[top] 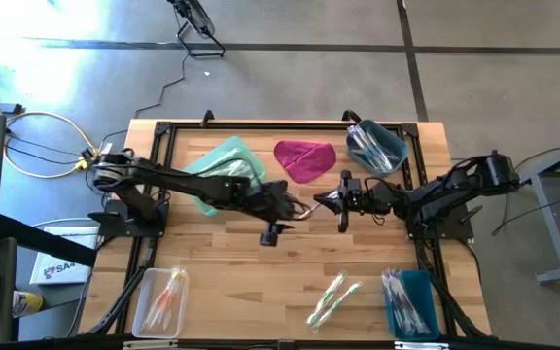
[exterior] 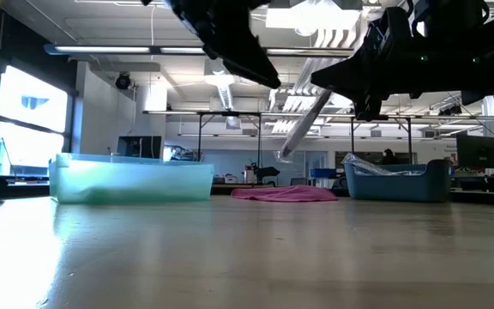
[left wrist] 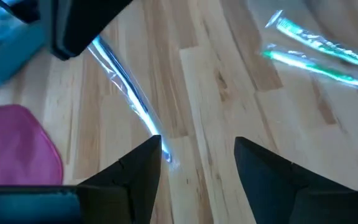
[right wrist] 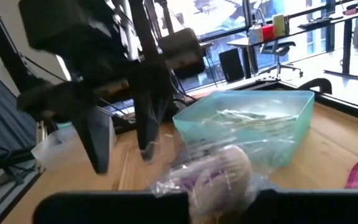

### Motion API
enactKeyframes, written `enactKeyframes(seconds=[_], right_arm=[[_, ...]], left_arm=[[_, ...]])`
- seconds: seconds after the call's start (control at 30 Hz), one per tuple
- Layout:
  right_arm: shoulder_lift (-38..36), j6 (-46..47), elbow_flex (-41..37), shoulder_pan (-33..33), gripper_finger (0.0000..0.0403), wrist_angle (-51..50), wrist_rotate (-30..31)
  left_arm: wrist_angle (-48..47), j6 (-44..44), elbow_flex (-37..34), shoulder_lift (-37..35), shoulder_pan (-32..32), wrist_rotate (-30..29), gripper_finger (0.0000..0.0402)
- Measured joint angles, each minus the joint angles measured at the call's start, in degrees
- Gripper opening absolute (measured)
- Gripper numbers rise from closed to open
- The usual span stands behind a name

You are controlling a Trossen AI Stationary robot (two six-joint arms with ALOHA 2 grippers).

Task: Pick & Place Toothbrushes
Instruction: Put the purple toothbrush to the dark blue bin bin

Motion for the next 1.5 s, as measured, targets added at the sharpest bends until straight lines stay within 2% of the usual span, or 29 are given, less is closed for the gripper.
enactKeyframes(seconds=[0.23,0.37,0.47,0.63,1.13,1.37,1.43,1.5], right_arm=[[-0.02,1.53,-0.02,0.00,0.0004,-1.43,-0.22],[-0.02,1.53,-0.02,-0.02,0.0004,-1.67,-0.08],[-0.02,1.53,0.00,0.00,0.0004,-1.94,-0.04],[-0.04,1.53,-0.02,-0.01,0.0004,-2.24,0.05],[-0.04,5.31,-0.02,0.00,0.0004,-1.26,0.29],[-0.66,6.09,1.36,0.00,0.0004,-0.96,4.23],[-1.42,6.09,3.10,0.00,0.0004,-3.75,4.57],[-3.01,6.43,6.05,0.00,0.0004,-11.15,4.93]], left_arm=[[10.66,-1.03,-17.87,-13.11,-0.02,0.21,0.0196],[15.73,-2.14,-27.71,-21.53,-0.02,3.02,0.0196],[19.50,-2.14,-33.38,-27.89,-0.07,3.39,0.0196],[19.94,-1.02,-41.31,-38.81,-0.04,3.39,0.0196],[20.08,1.56,-57.39,-63.26,-0.04,3.72,0.0196],[16.20,2.37,-61.68,-73.21,-0.04,3.70,0.0196],[14.21,2.37,-61.86,-75.40,-0.03,3.69,0.0196],[12.75,2.37,-61.86,-76.94,-0.02,3.65,0.0196]])
